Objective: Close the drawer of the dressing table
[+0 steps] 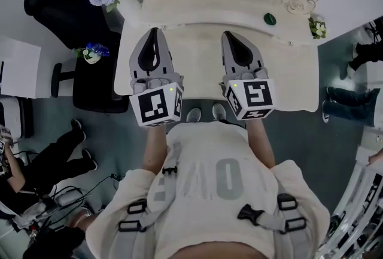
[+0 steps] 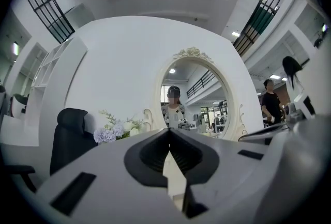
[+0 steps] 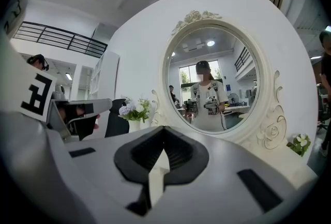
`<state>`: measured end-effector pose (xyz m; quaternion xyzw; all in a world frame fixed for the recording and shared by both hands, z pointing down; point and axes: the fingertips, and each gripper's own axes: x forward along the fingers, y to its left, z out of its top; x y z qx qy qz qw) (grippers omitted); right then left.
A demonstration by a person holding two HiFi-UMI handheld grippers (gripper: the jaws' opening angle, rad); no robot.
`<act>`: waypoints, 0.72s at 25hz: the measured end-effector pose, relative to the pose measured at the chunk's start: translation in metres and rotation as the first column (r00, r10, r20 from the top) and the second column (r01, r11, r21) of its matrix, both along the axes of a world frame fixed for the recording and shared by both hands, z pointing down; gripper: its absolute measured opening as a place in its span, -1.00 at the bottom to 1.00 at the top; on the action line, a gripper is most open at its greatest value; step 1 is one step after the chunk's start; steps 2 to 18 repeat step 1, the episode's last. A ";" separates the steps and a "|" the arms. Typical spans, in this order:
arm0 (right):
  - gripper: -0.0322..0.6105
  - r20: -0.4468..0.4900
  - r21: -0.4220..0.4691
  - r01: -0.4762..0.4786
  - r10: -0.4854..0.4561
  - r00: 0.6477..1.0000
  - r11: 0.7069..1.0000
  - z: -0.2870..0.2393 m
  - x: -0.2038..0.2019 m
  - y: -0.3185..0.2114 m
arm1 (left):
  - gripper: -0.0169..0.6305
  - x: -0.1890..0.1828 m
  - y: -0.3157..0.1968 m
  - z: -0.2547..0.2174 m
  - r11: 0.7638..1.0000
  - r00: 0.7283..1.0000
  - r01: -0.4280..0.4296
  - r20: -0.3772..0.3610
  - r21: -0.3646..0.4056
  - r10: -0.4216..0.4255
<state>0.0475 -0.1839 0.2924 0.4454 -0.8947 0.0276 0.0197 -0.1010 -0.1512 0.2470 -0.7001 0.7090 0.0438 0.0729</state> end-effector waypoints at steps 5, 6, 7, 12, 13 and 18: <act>-0.87 -0.001 -0.001 0.000 0.000 1.000 1.000 0.001 0.000 -0.001 | -0.89 -0.001 -0.001 -0.001 1.000 1.000 0.004 -0.002 0.002 -0.004; -0.87 -0.001 -0.001 0.000 0.000 1.000 1.000 0.001 0.000 -0.001 | -0.89 -0.001 -0.001 -0.001 1.000 1.000 0.004 -0.002 0.002 -0.004; -0.87 -0.001 -0.001 0.000 0.000 1.000 1.000 0.001 0.000 -0.001 | -0.89 -0.001 -0.001 -0.001 1.000 1.000 0.004 -0.002 0.002 -0.004; -0.87 -0.001 -0.001 0.000 0.000 1.000 1.000 0.001 0.000 -0.001 | -0.89 -0.001 -0.001 -0.001 1.000 1.000 0.004 -0.002 0.002 -0.004; -0.87 -0.001 -0.001 0.000 0.000 1.000 1.000 0.001 0.000 -0.001 | -0.89 -0.001 -0.001 -0.001 1.000 1.000 0.004 -0.002 0.002 -0.004; -0.87 -0.001 -0.001 0.000 0.000 1.000 1.000 0.001 0.000 -0.001 | -0.89 -0.001 -0.001 -0.001 1.000 1.000 0.004 -0.002 0.002 -0.004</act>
